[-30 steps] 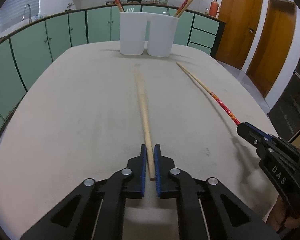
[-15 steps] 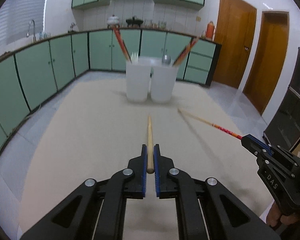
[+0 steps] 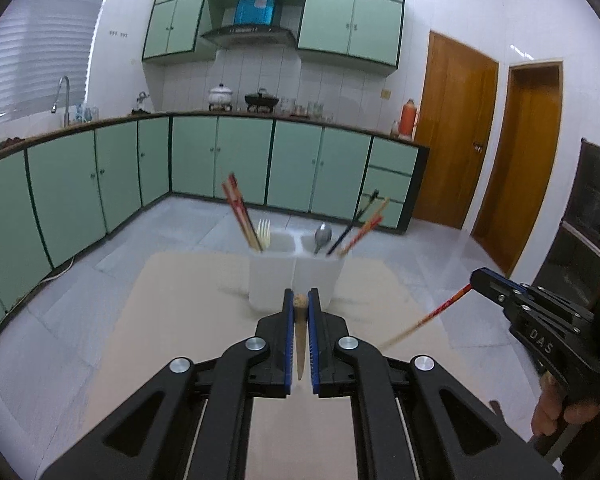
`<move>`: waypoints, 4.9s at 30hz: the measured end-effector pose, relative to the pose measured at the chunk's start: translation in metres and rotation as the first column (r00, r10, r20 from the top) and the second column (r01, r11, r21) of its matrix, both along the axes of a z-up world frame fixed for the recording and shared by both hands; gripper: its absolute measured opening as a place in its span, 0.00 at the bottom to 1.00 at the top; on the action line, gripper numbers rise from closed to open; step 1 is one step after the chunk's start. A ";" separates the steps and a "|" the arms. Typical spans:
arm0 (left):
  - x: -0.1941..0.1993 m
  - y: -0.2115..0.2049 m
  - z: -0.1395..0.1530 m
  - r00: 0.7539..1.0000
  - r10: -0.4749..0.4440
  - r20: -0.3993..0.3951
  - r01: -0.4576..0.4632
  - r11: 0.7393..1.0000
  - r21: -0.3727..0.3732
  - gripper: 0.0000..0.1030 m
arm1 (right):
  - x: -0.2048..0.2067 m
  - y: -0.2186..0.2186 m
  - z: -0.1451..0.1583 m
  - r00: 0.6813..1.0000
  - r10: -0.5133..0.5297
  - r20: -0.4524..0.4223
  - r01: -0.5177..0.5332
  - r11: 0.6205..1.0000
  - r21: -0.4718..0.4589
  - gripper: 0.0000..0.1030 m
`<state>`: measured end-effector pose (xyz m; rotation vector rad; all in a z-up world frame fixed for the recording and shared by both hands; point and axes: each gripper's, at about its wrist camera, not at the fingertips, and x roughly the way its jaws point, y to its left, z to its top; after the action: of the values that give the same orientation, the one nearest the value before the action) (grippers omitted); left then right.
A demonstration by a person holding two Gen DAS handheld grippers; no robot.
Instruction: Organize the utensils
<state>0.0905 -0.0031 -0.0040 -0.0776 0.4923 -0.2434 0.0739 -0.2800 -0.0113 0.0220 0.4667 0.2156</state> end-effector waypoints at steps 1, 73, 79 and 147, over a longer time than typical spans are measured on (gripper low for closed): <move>0.002 0.001 0.004 1.000 -0.004 0.006 0.004 1.000 -0.004 0.06 | 0.006 0.000 0.008 1.000 0.011 0.000 -0.011 1.000 0.004 0.05; 0.025 0.021 0.038 0.989 0.078 0.129 -0.086 0.995 0.055 0.94 | 0.001 -0.015 0.026 0.994 -0.099 0.046 0.097 0.995 0.032 0.95; 0.005 0.025 0.032 0.993 0.077 0.085 -0.081 0.996 0.041 0.94 | -0.013 -0.008 0.030 0.994 -0.104 0.035 0.103 0.994 0.036 0.95; -0.057 0.018 0.055 0.982 0.069 0.175 -0.081 0.995 0.065 0.94 | -0.059 0.034 0.068 0.993 -0.011 0.113 0.014 1.000 -0.020 0.95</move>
<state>0.0334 0.0149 0.0511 -0.0047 0.3240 -0.1565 0.0146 -0.2459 0.0569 -0.0080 0.3557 0.1984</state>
